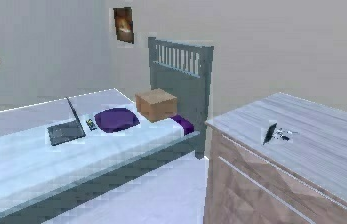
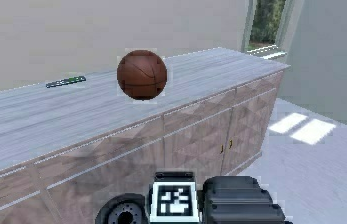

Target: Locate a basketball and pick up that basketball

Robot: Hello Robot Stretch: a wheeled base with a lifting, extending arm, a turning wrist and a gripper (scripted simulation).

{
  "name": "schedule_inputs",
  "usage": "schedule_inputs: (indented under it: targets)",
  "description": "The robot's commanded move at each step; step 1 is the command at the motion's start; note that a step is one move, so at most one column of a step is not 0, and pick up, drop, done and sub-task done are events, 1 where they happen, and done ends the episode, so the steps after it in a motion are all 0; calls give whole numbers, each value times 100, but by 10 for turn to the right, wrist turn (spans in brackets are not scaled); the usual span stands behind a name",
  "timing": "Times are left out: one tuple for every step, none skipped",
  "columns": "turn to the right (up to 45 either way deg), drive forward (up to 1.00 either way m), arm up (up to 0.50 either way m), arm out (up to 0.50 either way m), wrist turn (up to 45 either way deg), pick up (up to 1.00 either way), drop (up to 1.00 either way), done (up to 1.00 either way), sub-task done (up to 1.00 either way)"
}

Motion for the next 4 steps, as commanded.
schedule_inputs:
  targets:
    - [0,0,0,50,0,0,0,0,0]
    - [0,0,0,0,450,0,0,0,0]
    - [0,0,0,0,450,0,0,0,0]
    - [0,0,0,0,450,0,0,0,0]
